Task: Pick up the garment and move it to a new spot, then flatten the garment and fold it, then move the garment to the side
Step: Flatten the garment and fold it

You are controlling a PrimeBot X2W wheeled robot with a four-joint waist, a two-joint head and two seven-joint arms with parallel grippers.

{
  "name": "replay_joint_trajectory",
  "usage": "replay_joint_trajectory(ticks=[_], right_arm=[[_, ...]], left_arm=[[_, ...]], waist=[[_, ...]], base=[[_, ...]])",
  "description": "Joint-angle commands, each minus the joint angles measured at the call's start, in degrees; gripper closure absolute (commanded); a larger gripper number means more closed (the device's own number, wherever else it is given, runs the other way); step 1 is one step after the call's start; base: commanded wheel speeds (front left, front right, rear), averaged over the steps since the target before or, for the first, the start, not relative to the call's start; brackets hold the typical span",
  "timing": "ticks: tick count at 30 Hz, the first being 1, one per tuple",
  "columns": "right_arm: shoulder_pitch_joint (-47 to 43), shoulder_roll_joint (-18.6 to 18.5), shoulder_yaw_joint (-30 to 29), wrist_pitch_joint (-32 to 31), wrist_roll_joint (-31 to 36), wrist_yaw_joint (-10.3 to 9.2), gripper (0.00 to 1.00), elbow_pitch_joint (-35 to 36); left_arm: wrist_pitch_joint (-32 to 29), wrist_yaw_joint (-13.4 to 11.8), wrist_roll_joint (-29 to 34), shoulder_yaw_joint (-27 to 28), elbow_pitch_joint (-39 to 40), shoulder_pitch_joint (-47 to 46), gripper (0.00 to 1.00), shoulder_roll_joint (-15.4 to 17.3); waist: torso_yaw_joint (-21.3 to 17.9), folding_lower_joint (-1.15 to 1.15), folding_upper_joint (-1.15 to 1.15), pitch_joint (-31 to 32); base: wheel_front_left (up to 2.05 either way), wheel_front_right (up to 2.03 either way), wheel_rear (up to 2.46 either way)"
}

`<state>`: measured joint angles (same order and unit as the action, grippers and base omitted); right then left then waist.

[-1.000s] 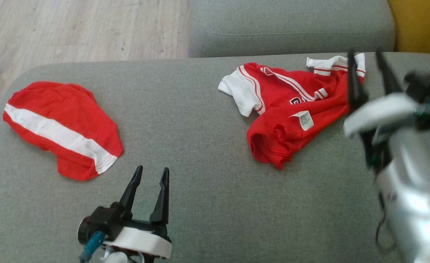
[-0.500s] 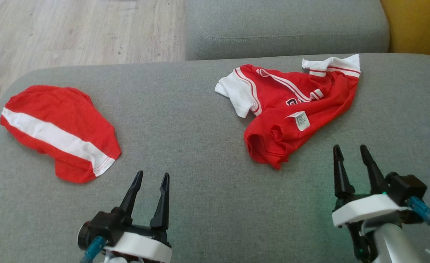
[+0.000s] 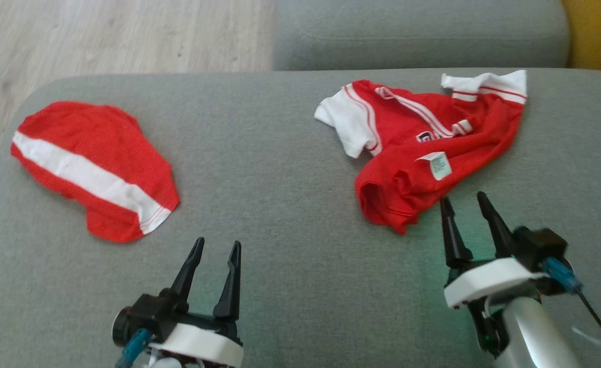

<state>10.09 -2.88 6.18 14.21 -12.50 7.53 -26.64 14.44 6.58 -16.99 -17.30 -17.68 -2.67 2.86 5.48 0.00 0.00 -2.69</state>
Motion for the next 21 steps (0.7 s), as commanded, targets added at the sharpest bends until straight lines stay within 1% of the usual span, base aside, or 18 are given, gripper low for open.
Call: replay_joint_trajectory(ticks=[1, 3, 8, 11, 13, 15, 16, 17, 18, 21], right_arm=[[3.9, 0.0, 1.9, 0.1, 1.2, -0.04, 0.00, -0.2], [5.5, 0.0, 2.3, -0.8, 1.2, -0.04, 0.00, -2.8], [9.5, 0.0, 3.0, -3.4, -2.2, -0.04, 0.00, -10.8], [11.8, 0.0, 2.9, -4.6, -2.8, -0.04, 0.00, -16.0], [13.9, 0.0, 2.7, -4.1, -3.9, -0.04, 0.00, -20.4], [14.5, 0.0, 2.8, -3.8, -4.4, -0.04, 0.00, -21.6], [15.2, 0.0, 3.0, -3.4, -4.9, -0.04, 0.31, -22.8], [15.9, 0.0, 3.1, -2.8, -5.3, -0.04, 0.93, -23.7], [16.4, 0.0, 3.3, -2.1, -5.7, -0.04, 1.00, -24.4], [17.9, 0.0, 3.8, -0.5, -6.2, -0.04, 1.00, -26.1]], left_arm=[[0.6, 0.2, 0.4, 1.1, 1.7, -3.0, 0.00, 0.0], [0.6, 0.3, 0.2, 0.9, 1.6, -3.5, 0.00, 0.0], [0.6, 0.3, -0.3, 0.1, 1.3, -4.1, 0.00, 0.0], [0.6, 0.4, -0.4, 0.0, 1.0, -4.4, 0.00, 0.0], [0.6, 0.4, -0.4, -0.2, 0.9, -4.8, 0.00, 0.0], [0.6, 0.4, -0.4, -0.2, 0.8, -4.8, 0.00, 0.0], [0.6, 0.5, -0.4, -0.2, 0.8, -4.9, 0.00, 0.0], [0.6, 0.5, -0.4, -0.2, 0.8, -4.9, 0.00, 0.0], [0.6, 0.5, -0.4, -0.1, 0.8, -4.9, 0.00, 0.0], [0.6, 0.4, -0.1, 0.3, 0.7, -4.6, 0.00, 0.0]], waist=[[1.3, 0.00, 0.00, -1.2], [2.2, 0.00, 0.00, -1.9], [4.5, 0.00, 0.00, -3.4], [5.5, 0.00, 0.00, -4.1], [6.3, 0.00, 0.00, -4.4], [6.5, 0.00, 0.00, -4.5], [6.6, 0.00, 0.00, -4.5], [6.7, 0.00, 0.00, -4.5], [6.7, 0.00, 0.00, -4.5], [5.9, 0.00, 0.00, -4.2]], base=[[0.00, 0.00, 0.00], [0.00, 0.00, 0.00], [0.00, 0.00, 0.00], [0.00, 0.00, 0.00], [0.00, 0.00, 0.00], [0.00, 0.00, 0.00], [0.00, 0.00, 0.00], [0.00, 0.00, 0.00], [0.00, 0.00, 0.00], [0.00, 0.00, 0.00]])
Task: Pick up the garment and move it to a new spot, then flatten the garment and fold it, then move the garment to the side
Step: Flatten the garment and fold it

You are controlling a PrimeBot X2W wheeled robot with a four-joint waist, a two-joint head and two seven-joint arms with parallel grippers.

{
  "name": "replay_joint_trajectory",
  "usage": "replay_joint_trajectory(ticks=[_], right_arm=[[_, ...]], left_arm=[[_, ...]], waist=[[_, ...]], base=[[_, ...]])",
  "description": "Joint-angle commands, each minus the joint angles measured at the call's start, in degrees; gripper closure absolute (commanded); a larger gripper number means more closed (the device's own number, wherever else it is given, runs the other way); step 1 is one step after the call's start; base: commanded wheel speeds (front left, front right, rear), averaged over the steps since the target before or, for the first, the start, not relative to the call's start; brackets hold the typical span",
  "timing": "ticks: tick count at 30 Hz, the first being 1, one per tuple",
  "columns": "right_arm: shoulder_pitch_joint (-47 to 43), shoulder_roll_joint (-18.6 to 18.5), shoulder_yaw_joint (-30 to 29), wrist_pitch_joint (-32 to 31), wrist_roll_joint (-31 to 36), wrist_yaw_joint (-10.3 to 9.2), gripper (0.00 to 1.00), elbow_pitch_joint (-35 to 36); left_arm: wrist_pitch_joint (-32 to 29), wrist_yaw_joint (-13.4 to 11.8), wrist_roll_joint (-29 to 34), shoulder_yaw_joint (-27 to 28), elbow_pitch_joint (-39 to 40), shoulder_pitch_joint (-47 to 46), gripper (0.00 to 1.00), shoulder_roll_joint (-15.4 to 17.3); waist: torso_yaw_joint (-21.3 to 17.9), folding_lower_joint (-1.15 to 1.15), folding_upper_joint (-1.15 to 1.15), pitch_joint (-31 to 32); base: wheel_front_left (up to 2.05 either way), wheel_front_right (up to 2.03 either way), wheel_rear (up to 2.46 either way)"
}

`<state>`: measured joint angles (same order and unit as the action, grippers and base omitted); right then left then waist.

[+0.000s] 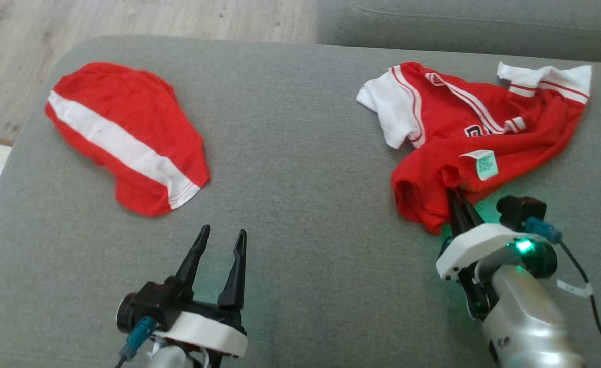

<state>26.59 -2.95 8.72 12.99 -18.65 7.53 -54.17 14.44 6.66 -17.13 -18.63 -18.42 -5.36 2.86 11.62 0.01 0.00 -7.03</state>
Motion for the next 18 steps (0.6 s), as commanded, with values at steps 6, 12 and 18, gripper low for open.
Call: replay_joint_trajectory(ticks=[6, 12, 18], right_arm=[[2.1, 0.1, -1.5, 1.9, 1.4, -0.04, 1.00, 3.1], [-0.5, -1.2, -13.1, 2.0, 9.8, -0.04, 1.00, 11.2], [-0.5, -6.2, -21.2, -1.3, 16.0, -0.04, 1.00, 15.3]], left_arm=[[0.6, 0.3, 0.1, 1.9, 1.3, -1.4, 0.00, 0.0], [0.6, 0.3, -0.2, 1.6, 1.4, -0.7, 0.00, 0.0], [0.6, 0.1, -0.6, 1.1, 1.5, -0.1, 0.00, 0.0]], waist=[[-3.3, -0.01, 0.00, 1.5], [-6.1, -0.01, 0.00, 3.6], [-6.5, -0.01, 0.00, 4.6]], base=[[0.00, 0.00, 0.00], [0.00, 0.00, 0.00], [0.00, 0.00, 0.00]])
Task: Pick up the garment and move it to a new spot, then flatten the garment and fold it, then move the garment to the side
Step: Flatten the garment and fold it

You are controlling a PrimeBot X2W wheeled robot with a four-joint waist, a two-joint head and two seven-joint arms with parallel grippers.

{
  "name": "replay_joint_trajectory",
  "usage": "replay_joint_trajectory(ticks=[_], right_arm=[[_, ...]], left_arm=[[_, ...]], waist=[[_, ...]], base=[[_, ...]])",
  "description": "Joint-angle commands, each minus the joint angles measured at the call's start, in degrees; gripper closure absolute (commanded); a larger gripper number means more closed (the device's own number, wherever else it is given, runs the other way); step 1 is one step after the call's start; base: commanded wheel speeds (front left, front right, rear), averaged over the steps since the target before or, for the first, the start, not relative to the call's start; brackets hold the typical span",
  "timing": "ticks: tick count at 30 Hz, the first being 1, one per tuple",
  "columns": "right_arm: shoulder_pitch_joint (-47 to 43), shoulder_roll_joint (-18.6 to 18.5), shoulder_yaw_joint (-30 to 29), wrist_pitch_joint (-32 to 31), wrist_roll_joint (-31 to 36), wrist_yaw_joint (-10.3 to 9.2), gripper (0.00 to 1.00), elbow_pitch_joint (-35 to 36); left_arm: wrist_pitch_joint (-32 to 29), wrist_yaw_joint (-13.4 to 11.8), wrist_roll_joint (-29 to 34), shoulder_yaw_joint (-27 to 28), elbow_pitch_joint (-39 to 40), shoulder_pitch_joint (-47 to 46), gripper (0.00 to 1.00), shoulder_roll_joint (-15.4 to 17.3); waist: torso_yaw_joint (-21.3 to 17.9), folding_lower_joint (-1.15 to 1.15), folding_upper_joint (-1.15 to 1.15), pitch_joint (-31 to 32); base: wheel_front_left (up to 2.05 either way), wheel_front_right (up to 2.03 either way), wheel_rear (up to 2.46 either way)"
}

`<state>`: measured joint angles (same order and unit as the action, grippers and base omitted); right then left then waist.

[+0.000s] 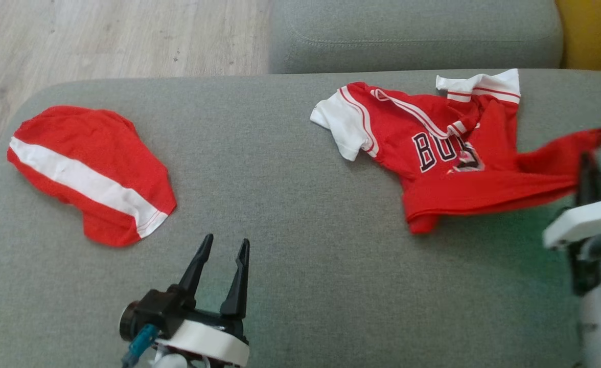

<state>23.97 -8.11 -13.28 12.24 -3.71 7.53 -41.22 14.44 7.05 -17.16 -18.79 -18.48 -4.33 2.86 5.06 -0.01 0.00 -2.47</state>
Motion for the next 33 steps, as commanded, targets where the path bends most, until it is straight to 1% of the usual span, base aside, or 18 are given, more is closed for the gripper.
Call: replay_joint_trajectory(ticks=[1, 6, 10, 13, 16, 17, 19, 20, 23, 27, 28, 29, 33], right_arm=[[2.4, -1.8, -0.2, -1.3, 1.9, -0.04, 1.00, 2.6], [4.9, -6.3, -5.1, -3.7, 6.2, -0.04, 1.00, 2.2], [6.9, -8.6, -10.9, -4.0, 11.9, -0.04, 1.00, 1.2], [8.4, -8.8, -15.6, -3.7, 17.0, -0.04, 1.00, 1.0], [9.8, -7.7, -18.9, -3.7, 21.2, -0.04, 1.00, 0.6], [10.2, -7.1, -19.9, -4.1, 22.2, -0.04, 0.00, 0.3], [11.0, -5.6, -21.1, -4.4, 23.9, -0.04, 0.00, -0.1], [11.0, -5.6, -21.1, -4.4, 23.9, -0.04, 0.00, -0.1], [11.8, -3.2, -22.0, -3.5, 25.2, -0.04, 0.00, 0.2], [12.0, 0.3, -21.6, -1.2, 24.9, -0.04, 0.00, 1.6], [11.6, 2.1, -20.2, 0.0, 23.3, -0.04, 0.00, 2.9], [11.3, 2.9, -18.8, 0.6, 22.1, -0.04, 0.00, 3.6], [7.6, 4.8, -10.0, 2.0, 15.4, -0.04, 0.00, 7.0]], left_arm=[[0.6, -0.3, -0.6, 1.2, 1.6, -1.1, 0.00, 0.0], [0.6, -0.3, -0.8, 0.8, 1.5, -1.5, 0.00, 0.0], [0.6, -0.3, -0.6, 1.1, 1.4, -1.9, 0.00, 0.0], [0.6, -0.2, -0.4, 1.4, 1.4, -2.0, 0.00, 0.0], [0.6, -0.2, -0.3, 1.6, 1.3, -2.1, 0.00, 0.0], [0.6, -0.1, -0.3, 1.7, 1.3, -2.1, 0.00, 0.0], [0.6, -0.1, -0.3, 1.8, 1.3, -2.2, 0.00, 0.0], [0.6, -0.1, -0.3, 1.8, 1.3, -2.2, 0.00, 0.0], [0.6, -0.1, -0.3, 1.9, 1.2, -2.2, 0.00, 0.0], [0.6, -0.2, -0.3, 2.1, 1.2, -2.0, 0.00, 0.0], [0.6, -0.3, -0.3, 2.2, 1.3, -1.8, 0.00, 0.0], [0.6, -0.3, -0.3, 2.3, 1.3, -1.7, 0.00, 0.0], [0.6, -0.4, -0.4, 2.5, 1.6, -1.2, 0.00, 0.0]], waist=[[0.2, 0.01, 0.00, 0.0], [1.7, 0.01, 0.00, -0.8], [2.8, 0.01, 0.00, -1.5], [3.1, 0.01, 0.00, -1.9], [3.1, 0.01, 0.00, -2.1], [3.1, 0.01, 0.00, -2.1], [2.8, 0.01, 0.00, -2.1], [2.8, 0.01, 0.00, -2.1], [2.0, 0.01, 0.00, -1.7], [1.0, 0.01, 0.00, -1.0], [0.5, 0.01, 0.00, -0.5], [0.3, 0.01, 0.00, -0.3], [-0.2, 0.01, 0.00, 0.5]], base=[[0.00, 0.00, 0.00], [0.00, 0.00, 0.00], [0.00, 0.00, 0.00], [0.00, 0.00, 0.00], [0.00, 0.00, 0.00], [0.00, 0.00, 0.00], [0.00, 0.00, 0.00], [0.00, 0.00, 0.00], [0.00, 0.00, 0.00], [0.00, 0.00, 0.00], [0.00, 0.00, 0.00], [0.00, 0.00, 0.00], [0.00, 0.00, 0.00]])
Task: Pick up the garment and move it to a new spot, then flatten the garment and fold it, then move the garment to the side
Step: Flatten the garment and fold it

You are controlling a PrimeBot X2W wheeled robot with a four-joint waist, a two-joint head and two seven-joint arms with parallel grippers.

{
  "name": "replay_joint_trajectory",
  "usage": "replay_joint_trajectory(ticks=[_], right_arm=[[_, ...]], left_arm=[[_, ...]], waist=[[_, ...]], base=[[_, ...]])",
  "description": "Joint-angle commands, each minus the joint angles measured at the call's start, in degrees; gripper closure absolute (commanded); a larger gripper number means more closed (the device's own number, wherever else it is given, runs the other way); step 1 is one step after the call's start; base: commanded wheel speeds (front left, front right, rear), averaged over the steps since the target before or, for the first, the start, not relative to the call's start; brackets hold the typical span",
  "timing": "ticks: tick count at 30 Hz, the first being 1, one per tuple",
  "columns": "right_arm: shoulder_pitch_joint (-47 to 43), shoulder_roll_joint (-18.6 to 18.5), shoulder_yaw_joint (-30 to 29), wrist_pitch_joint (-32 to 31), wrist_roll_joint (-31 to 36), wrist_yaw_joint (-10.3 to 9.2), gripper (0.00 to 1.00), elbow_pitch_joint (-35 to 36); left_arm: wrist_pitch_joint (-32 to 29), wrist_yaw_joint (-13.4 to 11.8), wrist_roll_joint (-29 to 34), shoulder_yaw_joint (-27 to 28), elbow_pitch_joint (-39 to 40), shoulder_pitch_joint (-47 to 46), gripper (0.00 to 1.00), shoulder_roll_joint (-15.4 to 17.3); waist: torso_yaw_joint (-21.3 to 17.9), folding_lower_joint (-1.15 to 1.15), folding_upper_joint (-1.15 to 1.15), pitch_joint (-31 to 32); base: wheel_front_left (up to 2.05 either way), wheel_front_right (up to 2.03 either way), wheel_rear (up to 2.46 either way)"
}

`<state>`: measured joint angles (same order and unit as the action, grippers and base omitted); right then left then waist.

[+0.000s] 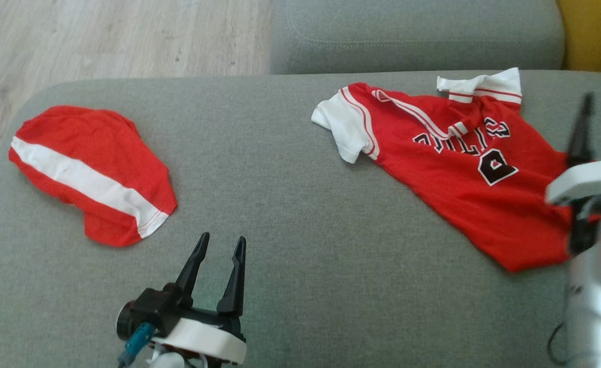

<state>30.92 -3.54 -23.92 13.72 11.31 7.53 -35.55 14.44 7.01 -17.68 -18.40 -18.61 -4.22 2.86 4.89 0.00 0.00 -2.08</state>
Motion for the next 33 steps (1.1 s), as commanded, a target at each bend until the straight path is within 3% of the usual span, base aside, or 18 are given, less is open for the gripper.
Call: replay_joint_trajectory(ticks=[1, 8, 13, 25, 33], right_arm=[[-0.7, 0.4, 3.5, 0.7, -1.7, -0.04, 0.00, 2.5], [-12.7, 0.6, 21.7, 1.2, -18.1, -0.04, 0.00, 11.3], [-17.6, 0.7, 25.9, 1.2, -20.6, -0.04, 0.00, 14.1], [-14.0, 0.7, 27.0, -0.1, -15.6, -0.04, 0.00, 15.7], [-4.6, 0.7, 29.8, -5.4, -7.7, -0.04, 0.00, 8.8]], left_arm=[[0.6, -0.4, 0.2, 2.1, 1.7, -1.2, 0.00, 0.0], [0.6, -0.4, 0.2, 2.3, 2.1, -0.7, 0.00, 0.0], [0.6, -0.3, 0.4, 2.2, 2.3, -0.6, 0.00, 0.0], [0.6, -0.1, 0.0, 0.9, 2.4, -1.7, 0.00, 0.0], [0.6, -0.1, -1.1, -0.5, 2.3, -3.4, 0.00, 0.0]], waist=[[-0.1, 0.00, 0.00, 0.3], [-0.2, 0.00, 0.00, 0.8], [0.1, 0.00, 0.00, 0.8], [4.1, 0.00, 0.00, -2.1], [9.1, 0.00, 0.00, -6.6]], base=[[0.00, 0.00, 0.00], [0.00, 0.00, 0.00], [0.00, 0.00, 0.00], [0.00, 0.00, 0.00], [0.00, 0.00, 0.00]])
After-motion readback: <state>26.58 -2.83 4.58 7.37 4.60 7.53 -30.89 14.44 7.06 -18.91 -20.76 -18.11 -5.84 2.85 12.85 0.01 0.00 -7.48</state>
